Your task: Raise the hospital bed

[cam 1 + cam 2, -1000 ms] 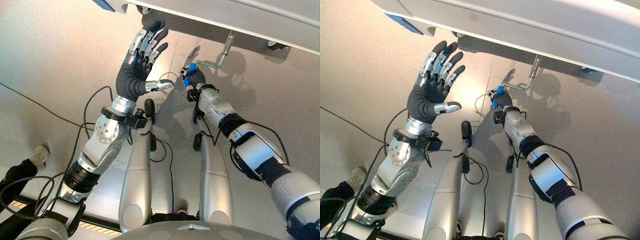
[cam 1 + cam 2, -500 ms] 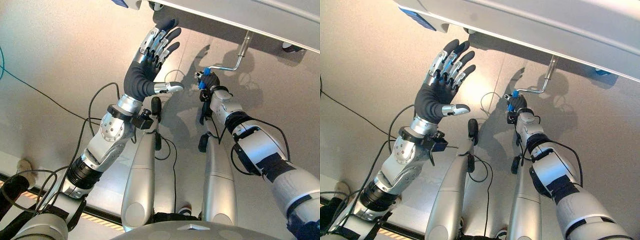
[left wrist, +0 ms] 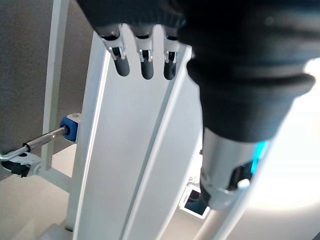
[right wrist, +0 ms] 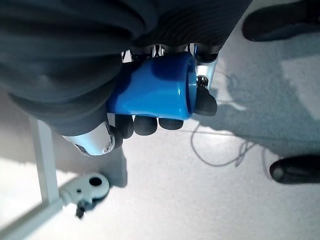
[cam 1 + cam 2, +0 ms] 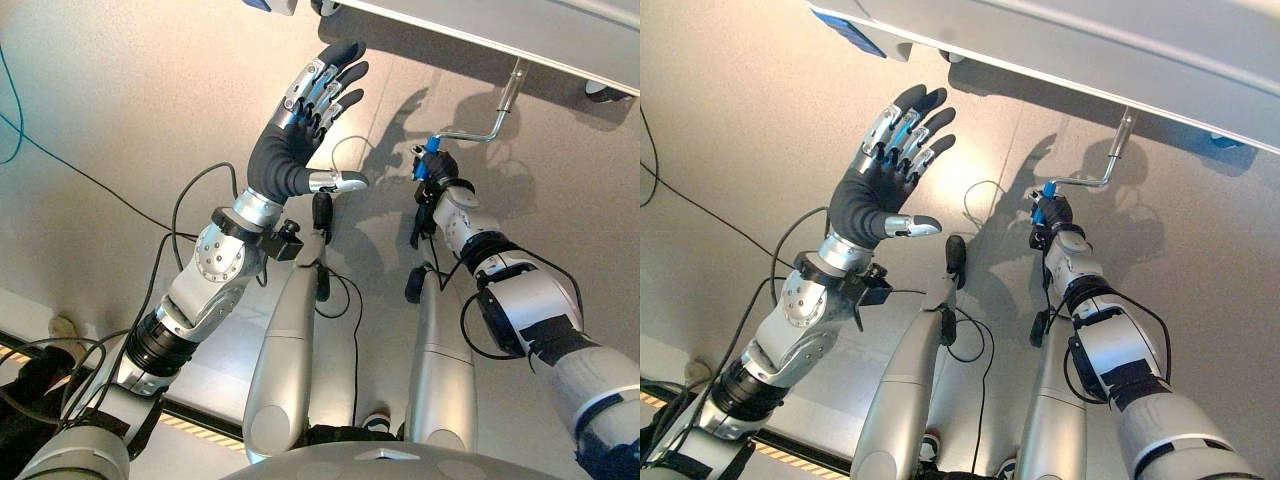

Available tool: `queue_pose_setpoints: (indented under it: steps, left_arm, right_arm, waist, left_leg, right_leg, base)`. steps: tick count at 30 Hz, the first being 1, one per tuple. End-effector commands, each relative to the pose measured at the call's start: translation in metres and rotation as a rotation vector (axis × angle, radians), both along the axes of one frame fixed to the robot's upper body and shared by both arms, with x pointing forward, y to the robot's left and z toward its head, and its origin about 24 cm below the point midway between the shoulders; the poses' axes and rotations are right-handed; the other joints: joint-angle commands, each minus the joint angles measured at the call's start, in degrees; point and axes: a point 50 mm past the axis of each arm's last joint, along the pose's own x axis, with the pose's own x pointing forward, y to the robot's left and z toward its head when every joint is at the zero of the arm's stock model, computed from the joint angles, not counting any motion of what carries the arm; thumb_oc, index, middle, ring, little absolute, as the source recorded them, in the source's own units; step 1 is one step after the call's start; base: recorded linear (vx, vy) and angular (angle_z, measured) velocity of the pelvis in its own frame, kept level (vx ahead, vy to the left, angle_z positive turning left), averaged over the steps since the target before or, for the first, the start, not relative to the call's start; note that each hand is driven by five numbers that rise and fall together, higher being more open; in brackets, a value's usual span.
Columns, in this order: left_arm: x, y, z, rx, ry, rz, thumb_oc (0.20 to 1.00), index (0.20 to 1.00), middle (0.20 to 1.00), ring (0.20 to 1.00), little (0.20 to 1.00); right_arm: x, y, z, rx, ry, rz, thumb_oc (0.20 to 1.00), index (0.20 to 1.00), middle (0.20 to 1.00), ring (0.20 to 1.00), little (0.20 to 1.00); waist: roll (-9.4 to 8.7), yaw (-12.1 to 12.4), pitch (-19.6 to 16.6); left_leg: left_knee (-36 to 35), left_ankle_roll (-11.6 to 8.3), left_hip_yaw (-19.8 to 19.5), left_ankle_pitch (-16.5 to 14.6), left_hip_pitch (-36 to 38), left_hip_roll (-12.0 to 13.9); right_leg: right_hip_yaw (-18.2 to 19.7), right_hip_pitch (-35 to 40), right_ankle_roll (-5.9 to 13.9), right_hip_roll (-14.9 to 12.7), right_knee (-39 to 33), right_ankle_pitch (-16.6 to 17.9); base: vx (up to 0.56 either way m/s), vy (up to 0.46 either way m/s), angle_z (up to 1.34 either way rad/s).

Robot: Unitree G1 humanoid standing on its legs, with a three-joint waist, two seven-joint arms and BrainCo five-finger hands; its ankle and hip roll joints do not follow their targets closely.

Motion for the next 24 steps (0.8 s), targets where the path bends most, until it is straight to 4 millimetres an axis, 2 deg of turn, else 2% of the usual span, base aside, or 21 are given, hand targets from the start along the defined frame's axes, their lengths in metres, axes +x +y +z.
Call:
queue_pose_setpoints:
  steps: [1,10,24]
  left_arm:
    - [-0.019,0.002,0.019,-0.125,-0.109,-0.075,1.000,1.000,1.000,1.000,1.000]
    - [-0.018,0.001,0.018,-0.127,-0.098,-0.071,1.000,1.000,1.000,1.000,1.000]
    - [-0.017,0.007,0.020,-0.149,-0.103,-0.033,1.000,1.000,1.000,1.000,1.000]
  right_arm:
    - [-0.076,-0.172,-0.027,-0.070,0.127,-0.560,0.200,0.200,0.200,0.200,0.200]
    - [-0.086,-0.185,-0.031,-0.071,0.150,-0.621,0.200,0.200,0.200,0.200,0.200]
    - [-0.089,-0.182,-0.040,-0.099,0.191,-0.634,0.200,0.200,0.200,0.200,0.200]
  waist:
    - [5.55,-4.39,-1.50]
    - [6.10,-5.02,-1.50]
    - [5.22,-5.49,-1.50]
  left_leg:
    - [2.67,-1.22,0.20,-4.22,0.51,0.87]
    - [3.79,-1.00,1.27,-4.65,-1.13,1.48]
    - [4.62,-0.34,1.13,-5.17,-3.03,1.12]
  right_leg:
    - [-0.52,2.02,1.28,2.74,2.38,-6.11]
    - [0.90,-1.10,0.89,3.58,4.23,-6.29]
    - [1.56,-3.15,0.72,4.14,4.66,-5.67]
  base:
    - [-0.01,-0.039,-0.10]
    - [-0.01,-0.012,-0.04]
    - [-0.01,-0.006,-0.06]
